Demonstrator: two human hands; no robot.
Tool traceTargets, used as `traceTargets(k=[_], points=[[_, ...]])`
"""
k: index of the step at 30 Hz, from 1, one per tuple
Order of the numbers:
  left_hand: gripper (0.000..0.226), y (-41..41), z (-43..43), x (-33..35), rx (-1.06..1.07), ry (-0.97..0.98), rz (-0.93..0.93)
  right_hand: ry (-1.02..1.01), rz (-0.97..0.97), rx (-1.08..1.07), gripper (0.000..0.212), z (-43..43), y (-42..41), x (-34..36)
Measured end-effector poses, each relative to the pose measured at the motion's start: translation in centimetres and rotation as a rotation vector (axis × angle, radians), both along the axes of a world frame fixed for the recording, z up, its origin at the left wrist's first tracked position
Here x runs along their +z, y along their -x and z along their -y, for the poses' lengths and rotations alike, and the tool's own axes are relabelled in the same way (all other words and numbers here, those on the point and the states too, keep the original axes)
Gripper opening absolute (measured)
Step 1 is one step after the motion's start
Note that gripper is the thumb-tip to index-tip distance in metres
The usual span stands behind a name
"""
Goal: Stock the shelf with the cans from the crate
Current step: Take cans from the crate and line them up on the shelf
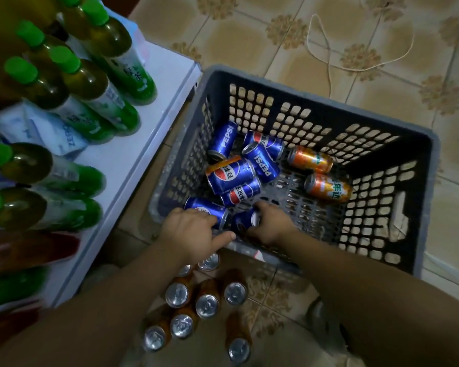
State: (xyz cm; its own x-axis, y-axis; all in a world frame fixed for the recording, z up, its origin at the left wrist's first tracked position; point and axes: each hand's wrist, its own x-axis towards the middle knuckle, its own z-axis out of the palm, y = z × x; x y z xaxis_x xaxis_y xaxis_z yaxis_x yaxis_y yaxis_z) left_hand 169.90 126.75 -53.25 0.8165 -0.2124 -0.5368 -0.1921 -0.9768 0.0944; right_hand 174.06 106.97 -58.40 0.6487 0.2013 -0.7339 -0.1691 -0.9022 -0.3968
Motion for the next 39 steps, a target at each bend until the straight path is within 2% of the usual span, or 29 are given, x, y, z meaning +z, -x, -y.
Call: traceTargets(k=[2, 5, 10, 13, 15, 18, 21, 24, 29, 33, 35, 39], points=[[0.07, -0.1, 0.0, 0.8, 0.025, 0.035, -0.086, -0.05, 0.075, -0.054, 0.07, 0.4, 0.2, 3.0], [0.054, 0.2, 0.3, 3.2, 0.171, 0.187, -0.125, -0.137, 0.193, -0.132, 0.067, 0.8, 0.7, 8.3], [0.067, 1.4, 0.9, 11.1, 0.497, 0.587, -0.052, -0.319, 0.385, -0.263, 0.076, -1.1, 1.7, 18.6], [0.061, 2.7, 0.5, 17.4, 0.644, 0.849, -0.007, -0.421, 0.5, -0.282, 0.072, -3.2, 2.7, 25.3], [0.064, 3.9, -0.4, 21.9, 0.677, 0.925, 0.062, -0.493, 0.568, -0.262, 0.068, -4.9, 3.5, 30.3], [0.056, 6.6, -2.9, 28.9, 0.671, 0.977, 0.227, -0.617, 0.645, -0.2, 0.066, -8.0, 5.4, 38.0], [0.06, 10.1, -6.1, 34.9, 0.705, 0.957, 0.373, -0.753, 0.696, -0.129, 0.06, -11.6, 7.8, 45.1], [0.075, 14.7, -9.9, 40.5, 0.781, 0.921, 0.52, -0.863, 0.71, -0.059, 0.057, -16.0, 11.1, 51.2], [0.063, 24.2, -16.7, 46.8, 0.897, 0.836, 0.736, -1.009, 0.66, 0.079, 0.054, -24.8, 18.0, 57.8], [0.084, 33.2, -22.2, 48.6, 1.011, 0.601, 0.794, -1.081, 0.545, 0.227, 0.049, -31.6, 24.0, 59.6], [0.086, 37.9, -24.9, 48.6, 1.091, 0.435, 0.775, -1.091, 0.485, 0.316, 0.043, -34.5, 26.9, 59.6], [0.084, 46.6, -30.2, 47.6, 1.218, 0.054, 0.607, -1.054, 0.424, 0.467, 0.035, -40.1, 31.6, 58.8]])
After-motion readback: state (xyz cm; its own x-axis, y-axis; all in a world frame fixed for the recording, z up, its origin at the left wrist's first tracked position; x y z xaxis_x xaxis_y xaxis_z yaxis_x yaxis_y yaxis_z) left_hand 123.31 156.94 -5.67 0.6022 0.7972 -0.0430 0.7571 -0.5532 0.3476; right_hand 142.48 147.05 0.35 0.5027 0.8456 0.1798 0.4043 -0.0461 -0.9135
